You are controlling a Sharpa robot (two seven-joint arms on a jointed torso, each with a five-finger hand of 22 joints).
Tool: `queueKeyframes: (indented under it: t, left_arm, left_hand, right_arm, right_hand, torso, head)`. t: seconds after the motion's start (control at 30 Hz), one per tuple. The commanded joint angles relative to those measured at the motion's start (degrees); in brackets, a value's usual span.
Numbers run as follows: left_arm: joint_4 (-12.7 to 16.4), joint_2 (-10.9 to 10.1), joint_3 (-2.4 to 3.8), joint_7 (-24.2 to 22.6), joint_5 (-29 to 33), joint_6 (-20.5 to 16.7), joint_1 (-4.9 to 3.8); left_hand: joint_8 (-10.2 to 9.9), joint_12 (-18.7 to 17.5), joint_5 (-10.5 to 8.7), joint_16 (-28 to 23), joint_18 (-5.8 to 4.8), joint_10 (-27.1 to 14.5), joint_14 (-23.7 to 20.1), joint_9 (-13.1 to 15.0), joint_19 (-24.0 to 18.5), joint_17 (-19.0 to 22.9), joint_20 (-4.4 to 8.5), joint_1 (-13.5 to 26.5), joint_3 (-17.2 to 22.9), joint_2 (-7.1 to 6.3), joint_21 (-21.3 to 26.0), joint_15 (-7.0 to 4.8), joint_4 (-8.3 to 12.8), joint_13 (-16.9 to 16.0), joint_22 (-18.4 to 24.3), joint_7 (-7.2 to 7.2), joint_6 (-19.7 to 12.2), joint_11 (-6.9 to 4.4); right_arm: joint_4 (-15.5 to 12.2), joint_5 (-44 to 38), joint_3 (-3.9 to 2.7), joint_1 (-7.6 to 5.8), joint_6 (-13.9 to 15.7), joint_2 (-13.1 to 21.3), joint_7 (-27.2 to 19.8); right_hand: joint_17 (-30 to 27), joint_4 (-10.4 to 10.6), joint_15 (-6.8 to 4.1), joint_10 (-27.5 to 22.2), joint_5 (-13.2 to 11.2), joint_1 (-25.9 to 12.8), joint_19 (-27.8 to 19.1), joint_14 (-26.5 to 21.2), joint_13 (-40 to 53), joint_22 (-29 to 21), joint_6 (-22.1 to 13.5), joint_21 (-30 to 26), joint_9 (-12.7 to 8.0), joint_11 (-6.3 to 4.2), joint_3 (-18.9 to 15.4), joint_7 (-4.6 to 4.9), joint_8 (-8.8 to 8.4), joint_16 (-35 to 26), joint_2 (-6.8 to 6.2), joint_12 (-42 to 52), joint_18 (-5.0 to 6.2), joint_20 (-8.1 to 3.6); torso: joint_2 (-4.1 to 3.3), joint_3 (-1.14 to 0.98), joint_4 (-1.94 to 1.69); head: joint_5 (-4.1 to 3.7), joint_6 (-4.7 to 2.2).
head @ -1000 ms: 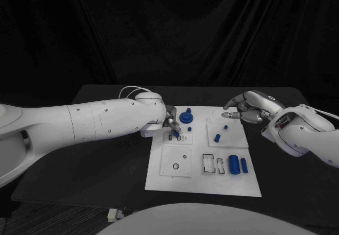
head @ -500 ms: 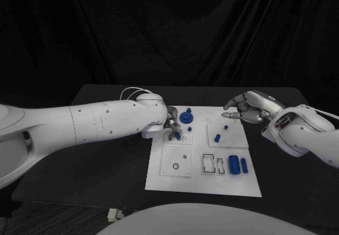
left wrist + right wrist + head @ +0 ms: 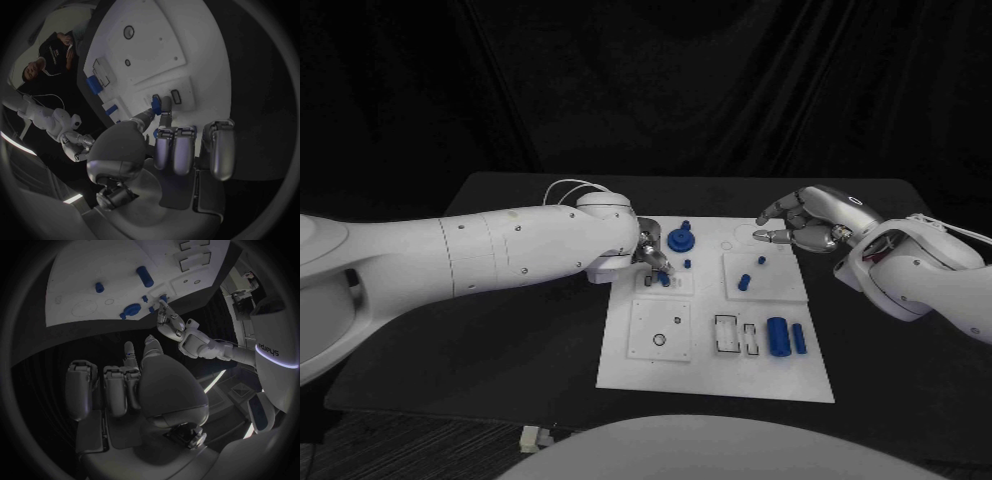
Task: Assemble the parts on the task board
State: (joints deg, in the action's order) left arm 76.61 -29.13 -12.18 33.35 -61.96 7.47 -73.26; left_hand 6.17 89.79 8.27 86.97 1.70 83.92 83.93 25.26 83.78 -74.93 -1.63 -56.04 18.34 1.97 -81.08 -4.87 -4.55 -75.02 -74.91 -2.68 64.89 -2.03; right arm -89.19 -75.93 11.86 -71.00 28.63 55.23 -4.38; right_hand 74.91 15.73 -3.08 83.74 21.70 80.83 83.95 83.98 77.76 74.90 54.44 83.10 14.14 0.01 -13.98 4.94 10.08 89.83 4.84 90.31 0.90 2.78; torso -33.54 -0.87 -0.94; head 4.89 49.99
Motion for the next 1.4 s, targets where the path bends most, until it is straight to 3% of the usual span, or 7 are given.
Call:
queueKeyframes:
  t: [0.03,0.5,0.93,1.1,1.2,1.4]
  left_arm:
    - [0.18,-0.01,-0.05,-0.52,0.12,0.84,0.18]
    - [0.31,-0.29,-0.05,-0.54,0.14,1.17,0.19]
    - [0.65,-0.82,-0.05,-0.6,0.18,1.39,0.2]
    - [1.2,-1.25,-0.05,-0.65,0.26,1.2,0.2]
    - [1.43,-1.42,-0.05,-0.67,0.29,1.31,0.21]
    - [1.57,-1.57,-0.05,-0.64,0.33,1.94,0.21]
  left_hand:
    - [-0.55,0.21,-0.58,-0.25,0.94,6.08,5.26,-0.27,-0.01,-12.04,0.05,0.71,-0.78,-0.08,0.27,0.01,-1.1,-14.98,-6.77,-0.42,-0.63,0.4]
    - [-0.65,0.21,-1.97,-0.19,0.95,6.08,5.28,-0.45,0.06,-12.12,-0.06,2.46,-4.8,-0.26,0.44,0.07,-5.59,-14.98,-6.95,-0.39,-0.51,0.43]
    - [-0.19,0.21,-5.15,-0.02,0.92,6.08,5.34,-0.22,0.24,-12.29,0.05,3.67,-9.04,-0.25,0.51,-0.07,-10.12,-14.98,-7.27,-0.15,0.25,0.24]
    - [0.43,0.21,-5.2,0.01,0.89,6.08,5.35,0.24,0.35,-12.33,0.15,3.03,-9.71,-0.34,0.42,-0.21,-10.27,-14.98,-7.42,0.14,1.13,0.04]
    - [1.48,0.21,-4.53,0.1,0.87,6.08,5.38,1.55,0.47,-12.41,0.45,-0.61,-9.52,-0.17,0.39,-0.55,-8.24,-14.98,-7.59,0.61,1.91,-0.36]
    - [2.01,0.21,-4.65,-0.1,0.86,6.08,5.33,2.61,0.5,-12.24,0.61,-2.58,-9.89,-0.32,0.48,-0.68,-7.07,-14.98,-7.66,0.76,1.81,-0.52]
  right_arm:
    - [-0.01,-0.37,-0.04,0.17,-0.18,-0.01,0.61]
    - [0.11,-0.37,-0.04,0.25,-0.27,-0.18,0.59]
    - [0.11,-0.37,-0.04,0.27,-0.41,-0.13,0.72]
    - [0.13,-0.37,-0.04,0.28,-0.43,-0.12,0.73]
    - [0.13,-0.37,-0.04,0.28,-0.45,-0.13,0.73]
    - [0.09,-0.37,-0.04,0.28,-0.46,-0.13,0.75]
  right_hand:
    - [15.09,0.0,-0.23,6.26,0.26,0.46,1.71,6.02,12.24,12.53,0.34,-0.23,-0.07,-0.03,-0.31,0.24,-0.26,0.17,-0.06,-0.31,1.02,0.37]
    - [15.09,0.03,-0.22,6.26,0.29,0.56,1.69,6.02,12.24,12.52,0.38,-0.29,-0.08,-0.02,-0.39,0.25,-0.27,0.17,-0.08,-0.31,1.04,0.37]
    - [15.09,0.03,-0.22,6.26,0.29,0.56,1.69,6.02,12.24,12.52,0.38,-0.29,-0.08,-0.02,-0.39,0.25,-0.27,0.17,-0.08,-0.31,1.04,0.37]
    - [15.09,0.07,-0.21,6.26,0.31,0.62,1.68,6.02,12.24,12.51,0.39,-0.3,-0.09,-0.01,-0.44,0.26,-0.29,0.17,-0.07,-0.31,1.04,0.38]
    - [15.09,0.07,-0.21,6.26,0.31,0.62,1.68,6.02,12.24,12.51,0.39,-0.3,-0.09,-0.01,-0.44,0.26,-0.29,0.17,-0.07,-0.31,1.04,0.38]
    - [15.09,0.13,-0.21,6.26,0.32,0.59,1.73,6.02,12.24,12.54,0.4,-0.24,-0.09,0.0,-0.48,0.28,-0.3,0.17,-0.03,-0.31,1.02,0.38]
  torso:
    - [0.0,0.0,-0.01]
    - [0.01,-0.01,0.0]
    - [-0.01,-0.01,-0.01]
    - [-0.01,0.0,0.0]
    - [-0.01,0.0,0.0]
    - [-0.04,0.0,-0.02]
  head:
    - [0.04,0.01]
    - [0.11,0.01]
    - [0.19,0.01]
    - [0.25,0.01]
    - [0.29,0.01]
    - [0.22,0.01]
